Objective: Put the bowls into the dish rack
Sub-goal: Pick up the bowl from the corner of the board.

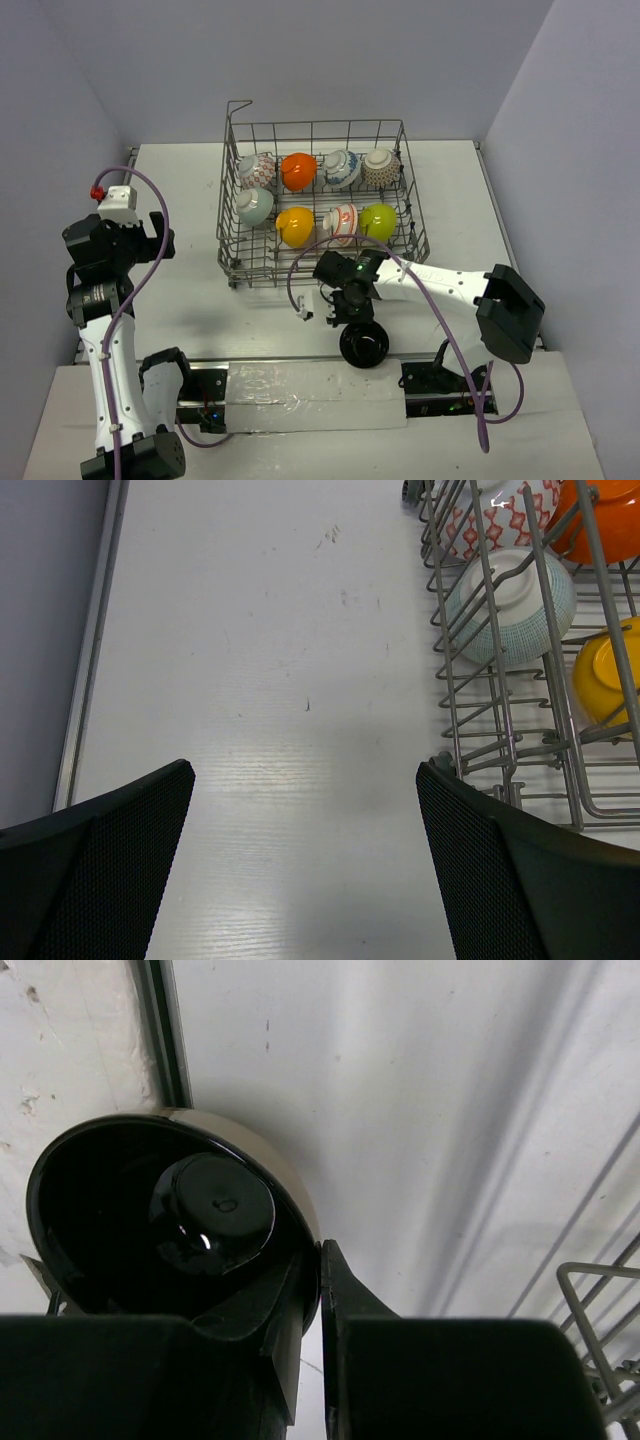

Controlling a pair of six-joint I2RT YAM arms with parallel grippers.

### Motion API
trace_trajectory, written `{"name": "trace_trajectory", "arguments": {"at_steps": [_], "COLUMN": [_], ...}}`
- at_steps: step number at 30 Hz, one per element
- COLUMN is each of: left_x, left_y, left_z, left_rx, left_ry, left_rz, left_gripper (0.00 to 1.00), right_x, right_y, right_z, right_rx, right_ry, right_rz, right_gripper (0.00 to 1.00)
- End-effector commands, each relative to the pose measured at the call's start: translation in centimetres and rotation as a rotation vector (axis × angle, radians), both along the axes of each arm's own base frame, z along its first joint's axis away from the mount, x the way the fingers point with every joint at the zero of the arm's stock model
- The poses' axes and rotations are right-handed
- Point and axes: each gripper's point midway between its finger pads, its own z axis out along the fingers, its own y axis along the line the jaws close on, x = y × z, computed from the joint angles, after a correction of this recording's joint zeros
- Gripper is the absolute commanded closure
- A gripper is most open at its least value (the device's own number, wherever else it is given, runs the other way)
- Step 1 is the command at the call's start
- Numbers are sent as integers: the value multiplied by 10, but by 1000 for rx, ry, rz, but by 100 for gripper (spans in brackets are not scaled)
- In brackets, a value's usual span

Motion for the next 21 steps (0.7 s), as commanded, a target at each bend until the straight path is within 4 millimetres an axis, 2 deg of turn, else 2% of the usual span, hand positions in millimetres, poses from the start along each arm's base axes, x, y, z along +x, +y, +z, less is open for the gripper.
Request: {"name": "trace_trajectory", "arguments": {"at_steps": [1,6,15,21], "left_x": [2,0,1,-1], "left_y": [-3,-4,-5,-6], "left_z": [8,7,8,7], "left_rx": [6,5,4,4], "left_ry": [-35,-35,-40,-45], "left_rz": [-20,-24,-30,-29], "left_gripper": [1,1,1,1], "right_x": [18,25,42,47], "right_y": [30,43,84,109], "right_z": [16,21,41,42], "right_rx": [98,120,186,184], "right_ry": [-55,-61,-65,-56], "right_rz": [-21,-22,22,66], "right_gripper": [100,100,100,100]}}
